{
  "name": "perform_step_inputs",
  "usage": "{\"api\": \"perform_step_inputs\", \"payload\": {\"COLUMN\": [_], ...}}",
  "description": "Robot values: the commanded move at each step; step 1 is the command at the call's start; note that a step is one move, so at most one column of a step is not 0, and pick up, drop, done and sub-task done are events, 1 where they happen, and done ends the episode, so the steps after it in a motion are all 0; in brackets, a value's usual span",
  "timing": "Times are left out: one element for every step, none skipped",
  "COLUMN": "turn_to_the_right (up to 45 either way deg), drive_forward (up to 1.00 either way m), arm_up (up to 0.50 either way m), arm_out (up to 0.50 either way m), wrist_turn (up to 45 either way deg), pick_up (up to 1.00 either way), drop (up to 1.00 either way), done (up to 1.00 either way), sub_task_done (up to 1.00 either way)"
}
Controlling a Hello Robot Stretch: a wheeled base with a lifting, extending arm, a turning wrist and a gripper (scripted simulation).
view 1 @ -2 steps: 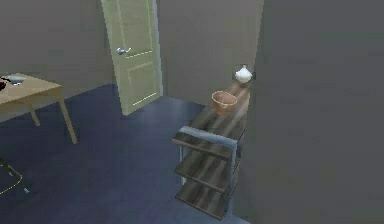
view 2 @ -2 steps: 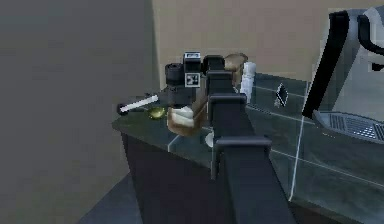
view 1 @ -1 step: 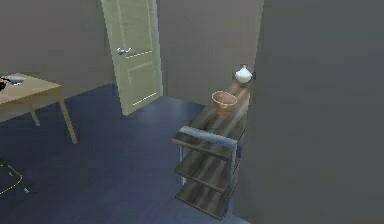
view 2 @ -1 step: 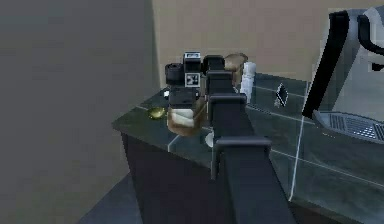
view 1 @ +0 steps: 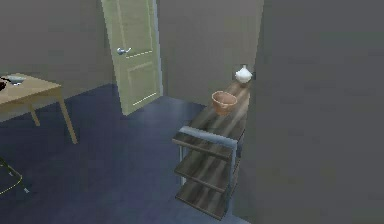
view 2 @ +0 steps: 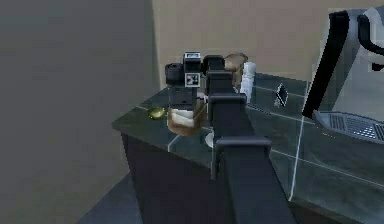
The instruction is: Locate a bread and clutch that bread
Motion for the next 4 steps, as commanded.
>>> {"api": "perform_step_inputs", "payload": {"turn_to_the_right": [0.0,0.0,0.0,0.0], "drive_forward": [0.00,0.00,0.00,0.00], "arm_up": [-0.08,0.00,0.08,0.00], "arm_out": [0.00,0.00,0.00,0.00], "wrist_turn": [0.0,0.0,0.0,0.0], "pick_up": [0.00,1.00,0.00,0.00], "drop": [0.00,0.00,0.00,0.00], "done": [0.00,0.00,0.00,1.00], "sub_task_done": [0.00,0.00,0.00,0.00]}}
